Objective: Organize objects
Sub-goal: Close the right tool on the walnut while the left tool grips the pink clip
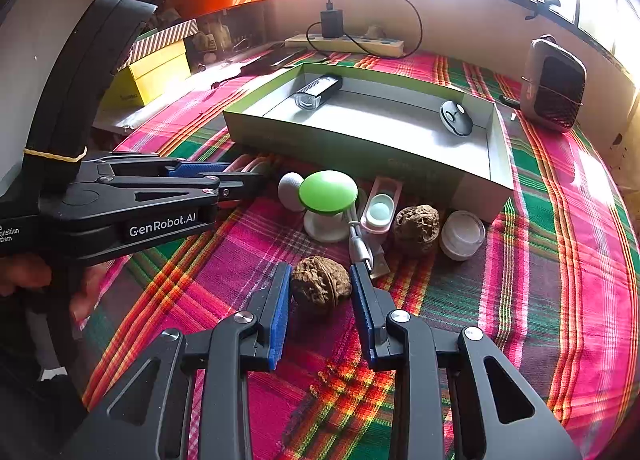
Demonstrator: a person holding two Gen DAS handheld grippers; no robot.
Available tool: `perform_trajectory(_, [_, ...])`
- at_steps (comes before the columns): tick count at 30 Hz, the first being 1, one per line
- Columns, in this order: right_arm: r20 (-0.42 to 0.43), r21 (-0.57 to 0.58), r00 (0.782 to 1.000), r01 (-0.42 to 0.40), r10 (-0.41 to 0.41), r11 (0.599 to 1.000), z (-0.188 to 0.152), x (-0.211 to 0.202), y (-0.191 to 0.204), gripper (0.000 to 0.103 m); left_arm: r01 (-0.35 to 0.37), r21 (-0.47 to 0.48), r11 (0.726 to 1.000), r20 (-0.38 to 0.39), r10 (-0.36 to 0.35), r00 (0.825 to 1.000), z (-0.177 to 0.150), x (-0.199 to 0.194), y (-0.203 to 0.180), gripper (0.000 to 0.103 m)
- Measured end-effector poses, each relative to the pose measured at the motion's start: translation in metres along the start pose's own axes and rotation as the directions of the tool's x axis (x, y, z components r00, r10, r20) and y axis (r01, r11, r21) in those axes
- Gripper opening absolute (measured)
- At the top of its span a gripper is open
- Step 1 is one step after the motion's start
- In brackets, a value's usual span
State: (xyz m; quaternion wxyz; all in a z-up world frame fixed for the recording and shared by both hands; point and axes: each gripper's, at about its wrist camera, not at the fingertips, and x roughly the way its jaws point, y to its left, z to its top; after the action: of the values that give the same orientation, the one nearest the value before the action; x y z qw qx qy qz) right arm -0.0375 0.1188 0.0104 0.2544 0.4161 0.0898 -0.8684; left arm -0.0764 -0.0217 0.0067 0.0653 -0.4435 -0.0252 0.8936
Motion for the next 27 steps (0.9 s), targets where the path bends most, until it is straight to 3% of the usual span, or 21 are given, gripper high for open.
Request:
perform_trajectory(15, [0.038, 0.006, 0.999, -0.029, 0.029, 1.000, 0.010, -0.012, 0.000, 0.031, 0.028, 0.010, 1.000, 0.027, -0.028, 0.999, 0.009, -0.022, -0.002, 0.022])
perform_trajectory(27, [0.092, 0.008, 0.996, 0.003, -0.004, 1.000, 0.038, -0.023, -0.008, 0.031, 0.035, 0.022, 0.999, 0.060, -0.036, 0.998, 0.033, -0.028, -0.002, 0.022])
